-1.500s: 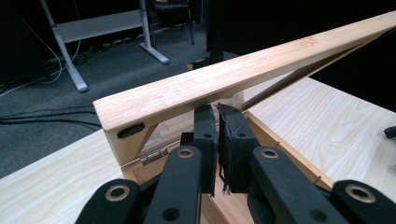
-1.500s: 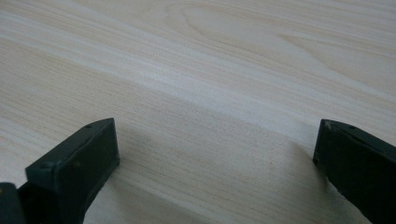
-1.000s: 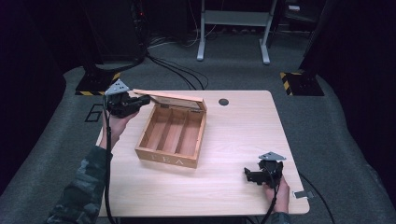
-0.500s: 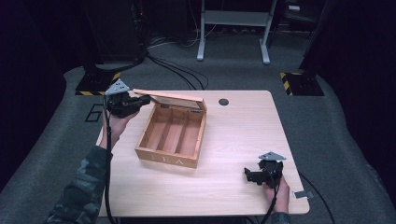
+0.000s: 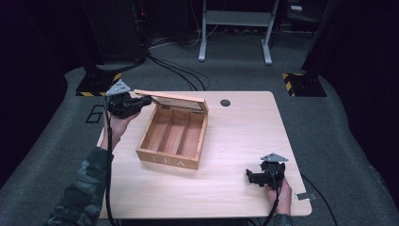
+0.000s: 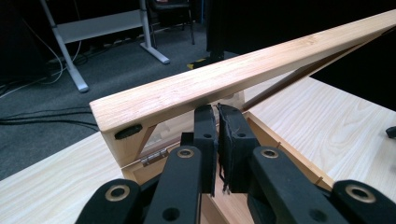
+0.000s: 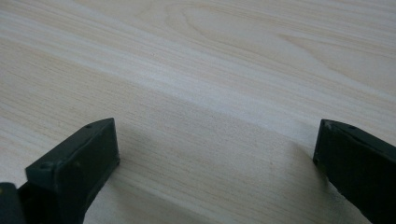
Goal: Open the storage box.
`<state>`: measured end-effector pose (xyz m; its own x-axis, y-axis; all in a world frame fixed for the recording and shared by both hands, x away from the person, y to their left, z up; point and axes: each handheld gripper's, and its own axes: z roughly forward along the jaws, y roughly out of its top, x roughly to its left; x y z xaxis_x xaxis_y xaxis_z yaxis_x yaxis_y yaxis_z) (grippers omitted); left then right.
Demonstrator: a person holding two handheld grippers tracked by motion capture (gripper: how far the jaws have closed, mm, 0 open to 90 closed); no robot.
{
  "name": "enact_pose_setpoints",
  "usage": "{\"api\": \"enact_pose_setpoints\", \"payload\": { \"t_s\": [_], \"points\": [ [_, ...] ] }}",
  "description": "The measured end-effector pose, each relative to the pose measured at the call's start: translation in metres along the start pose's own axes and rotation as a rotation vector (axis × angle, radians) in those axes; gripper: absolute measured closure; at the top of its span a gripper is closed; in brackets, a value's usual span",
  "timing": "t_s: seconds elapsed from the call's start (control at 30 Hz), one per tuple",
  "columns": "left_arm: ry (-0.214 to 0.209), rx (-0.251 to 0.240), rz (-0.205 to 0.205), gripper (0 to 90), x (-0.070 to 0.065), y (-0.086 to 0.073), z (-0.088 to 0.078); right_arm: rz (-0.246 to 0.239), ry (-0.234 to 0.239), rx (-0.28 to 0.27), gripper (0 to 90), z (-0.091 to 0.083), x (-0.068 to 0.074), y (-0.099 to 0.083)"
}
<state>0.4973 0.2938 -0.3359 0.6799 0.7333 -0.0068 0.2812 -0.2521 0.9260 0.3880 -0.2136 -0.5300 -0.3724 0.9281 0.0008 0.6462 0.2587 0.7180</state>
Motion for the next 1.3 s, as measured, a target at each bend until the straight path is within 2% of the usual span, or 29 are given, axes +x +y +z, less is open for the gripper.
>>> {"api": "enact_pose_setpoints", "payload": {
  "t_s": [1.3],
  "points": [
    [-0.001, 0.007, 0.007, 85.3, 0.0001, 0.0007, 0.0009, -0.001, 0.0, 0.0, 0.0, 0.0, 0.0, 0.0]
  ]
}}
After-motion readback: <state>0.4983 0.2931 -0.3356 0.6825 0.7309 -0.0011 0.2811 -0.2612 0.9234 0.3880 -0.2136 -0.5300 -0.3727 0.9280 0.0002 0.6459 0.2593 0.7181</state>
